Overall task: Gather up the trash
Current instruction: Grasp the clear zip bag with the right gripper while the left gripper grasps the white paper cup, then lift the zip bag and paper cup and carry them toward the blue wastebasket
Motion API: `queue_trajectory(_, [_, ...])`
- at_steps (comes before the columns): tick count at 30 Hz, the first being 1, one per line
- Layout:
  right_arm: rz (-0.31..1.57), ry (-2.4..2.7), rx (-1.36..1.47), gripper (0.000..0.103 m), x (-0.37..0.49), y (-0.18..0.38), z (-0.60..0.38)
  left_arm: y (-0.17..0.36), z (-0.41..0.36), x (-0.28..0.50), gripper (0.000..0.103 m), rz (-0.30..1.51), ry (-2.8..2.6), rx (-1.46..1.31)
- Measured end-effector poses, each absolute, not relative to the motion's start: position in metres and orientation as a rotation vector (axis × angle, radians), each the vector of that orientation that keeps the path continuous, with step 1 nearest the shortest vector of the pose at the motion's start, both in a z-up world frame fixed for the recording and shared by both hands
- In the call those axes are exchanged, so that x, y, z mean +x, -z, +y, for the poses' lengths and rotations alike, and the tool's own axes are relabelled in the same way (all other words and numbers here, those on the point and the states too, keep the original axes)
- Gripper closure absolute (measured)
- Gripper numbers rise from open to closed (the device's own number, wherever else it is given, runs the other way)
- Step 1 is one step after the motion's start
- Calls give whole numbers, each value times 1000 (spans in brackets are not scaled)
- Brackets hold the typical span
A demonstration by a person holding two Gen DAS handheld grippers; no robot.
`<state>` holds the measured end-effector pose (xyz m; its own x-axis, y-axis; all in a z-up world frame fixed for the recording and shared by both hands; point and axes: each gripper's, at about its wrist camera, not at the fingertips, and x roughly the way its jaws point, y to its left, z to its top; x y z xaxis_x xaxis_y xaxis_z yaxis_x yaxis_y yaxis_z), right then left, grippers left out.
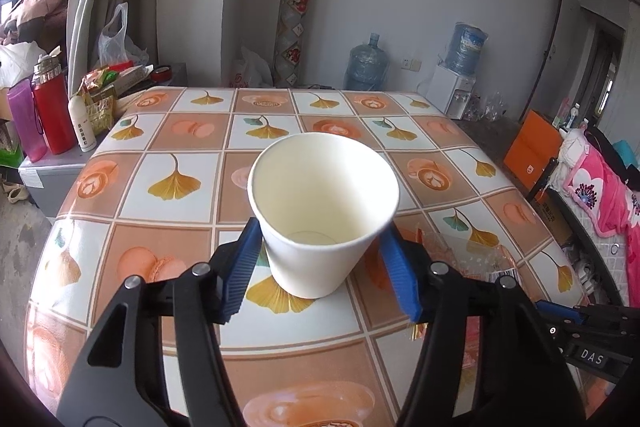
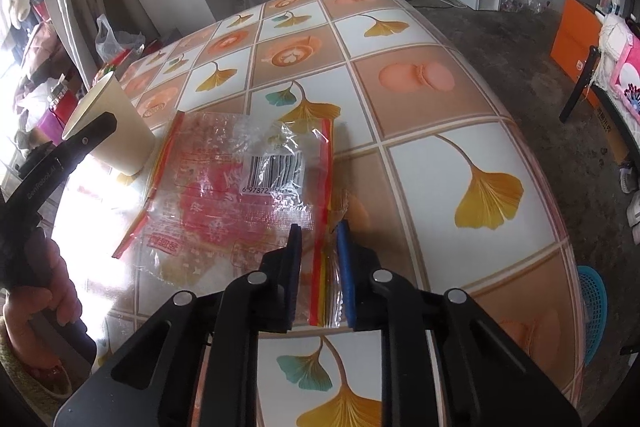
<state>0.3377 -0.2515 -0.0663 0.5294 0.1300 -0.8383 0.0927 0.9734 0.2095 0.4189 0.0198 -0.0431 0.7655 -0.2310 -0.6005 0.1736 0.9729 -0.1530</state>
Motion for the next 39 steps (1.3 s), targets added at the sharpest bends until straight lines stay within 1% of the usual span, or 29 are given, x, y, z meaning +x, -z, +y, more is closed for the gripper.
queue_trajectory(2, [1012,-33,261,90,336,66,-254,41,19,415,47,654,226,-83])
queue_trajectory(14, [994,-83,419,94,318,61,-279,22,34,391,48,616,233,-95])
queue_trajectory(29, [913,-86,441,94,292,27,-294,-7,50,354,49,574,249,-124])
queue_trajectory(39, [871,-51,444,94,262,8,-311,-27,38,325,49,545,293,-122])
